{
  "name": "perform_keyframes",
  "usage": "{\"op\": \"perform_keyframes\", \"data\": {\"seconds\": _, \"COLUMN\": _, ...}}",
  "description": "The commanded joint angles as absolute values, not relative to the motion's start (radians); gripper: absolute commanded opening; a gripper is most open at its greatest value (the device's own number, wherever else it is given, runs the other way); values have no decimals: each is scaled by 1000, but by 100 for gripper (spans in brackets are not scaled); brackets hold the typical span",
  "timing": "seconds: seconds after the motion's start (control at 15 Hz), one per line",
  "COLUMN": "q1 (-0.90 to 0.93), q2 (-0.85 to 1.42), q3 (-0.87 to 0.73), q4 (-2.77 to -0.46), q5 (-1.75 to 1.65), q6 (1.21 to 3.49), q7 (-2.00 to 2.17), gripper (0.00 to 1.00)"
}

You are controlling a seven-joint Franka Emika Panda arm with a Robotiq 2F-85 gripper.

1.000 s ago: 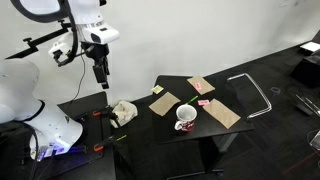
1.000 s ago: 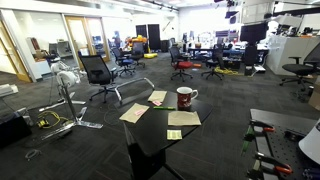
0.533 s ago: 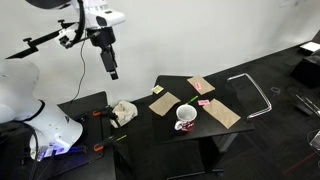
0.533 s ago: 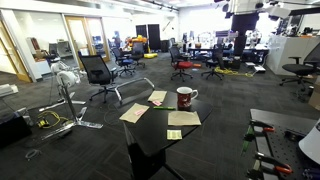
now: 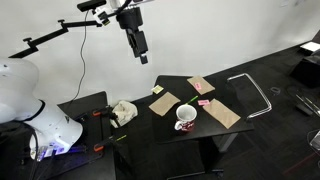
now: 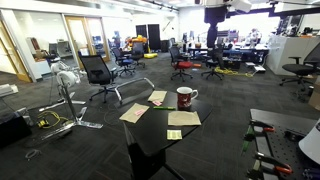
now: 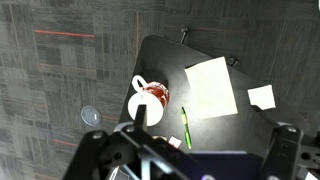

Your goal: Put the pen inside the mug cup

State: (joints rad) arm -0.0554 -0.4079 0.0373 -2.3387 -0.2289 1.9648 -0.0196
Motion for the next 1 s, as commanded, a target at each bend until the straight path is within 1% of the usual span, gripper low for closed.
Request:
{"op": "perform_keyframes", "data": {"seconds": 0.0, "q1": -35, "q2": -262, "q3": 14, "q4": -2224, "q5": -262, "q6": 2014, "q7": -111, "gripper": 100}}
{"op": "perform_keyframes", "data": {"seconds": 0.53, "q1": -28, "q2": -106, "q3": -38, "q4": -2198, "q5": -189, "q6": 2229, "q7": -358, "gripper": 100}}
{"op": "perform_keyframes", "data": {"seconds": 0.93, "q1": -36, "q2": 0, "q3": -44, "q4": -2193, "q5": -89, "q6": 2263, "q7": -461, "gripper": 100}}
